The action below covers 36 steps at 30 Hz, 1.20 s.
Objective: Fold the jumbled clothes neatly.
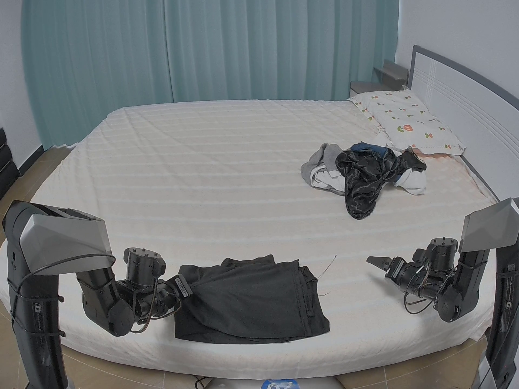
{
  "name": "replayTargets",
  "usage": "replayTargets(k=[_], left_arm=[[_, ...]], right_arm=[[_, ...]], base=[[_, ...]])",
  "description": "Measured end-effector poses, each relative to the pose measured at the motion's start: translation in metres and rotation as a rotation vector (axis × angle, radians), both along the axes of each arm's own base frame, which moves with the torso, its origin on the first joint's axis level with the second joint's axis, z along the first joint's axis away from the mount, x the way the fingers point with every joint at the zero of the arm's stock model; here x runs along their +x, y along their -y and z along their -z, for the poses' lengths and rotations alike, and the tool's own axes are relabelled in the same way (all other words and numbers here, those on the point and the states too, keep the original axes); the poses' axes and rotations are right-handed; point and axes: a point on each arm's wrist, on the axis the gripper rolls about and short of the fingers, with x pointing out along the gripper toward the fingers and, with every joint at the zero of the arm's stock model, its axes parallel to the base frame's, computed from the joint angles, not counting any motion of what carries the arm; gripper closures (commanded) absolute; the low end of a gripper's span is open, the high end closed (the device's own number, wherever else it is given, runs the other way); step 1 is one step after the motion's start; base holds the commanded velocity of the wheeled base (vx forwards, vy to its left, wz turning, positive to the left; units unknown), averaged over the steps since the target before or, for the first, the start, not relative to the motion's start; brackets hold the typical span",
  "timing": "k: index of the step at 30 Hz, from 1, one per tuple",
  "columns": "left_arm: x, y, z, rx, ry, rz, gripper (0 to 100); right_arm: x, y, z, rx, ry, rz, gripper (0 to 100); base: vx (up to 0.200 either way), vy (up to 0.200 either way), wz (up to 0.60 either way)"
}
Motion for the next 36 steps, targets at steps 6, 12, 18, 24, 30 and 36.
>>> replayTargets(k=[6, 12, 18, 24, 30, 36], left_arm=[[-0.002, -0.002, 0.001, 0.002, -0.008, -0.004, 100], [-0.002, -0.002, 0.001, 0.003, -0.012, -0.005, 100], [-0.003, -0.002, 0.002, 0.003, -0.014, -0.004, 100], [-0.006, 0.001, 0.004, 0.005, -0.024, 0.006, 100], [-0.005, 0.002, 0.004, 0.001, -0.024, 0.013, 0], [0.001, 0.003, -0.001, -0.020, 0.042, 0.014, 0]], right_arm=[[0.000, -0.001, 0.000, 0.000, 0.000, -0.002, 0], [-0.002, -0.003, 0.000, 0.000, -0.001, -0.009, 0], [-0.004, -0.006, -0.001, 0.000, 0.011, -0.020, 0], [-0.008, -0.012, 0.000, -0.001, 0.000, -0.041, 0], [-0.011, -0.018, -0.001, -0.002, -0.005, -0.059, 0], [-0.020, -0.031, -0.003, -0.002, 0.002, -0.107, 0]], base=[[0.000, 0.200, 0.00], [0.000, 0.200, 0.00], [0.000, 0.167, 0.00], [0.000, 0.000, 0.00], [0.000, 0.000, 0.00], [0.000, 0.000, 0.00]])
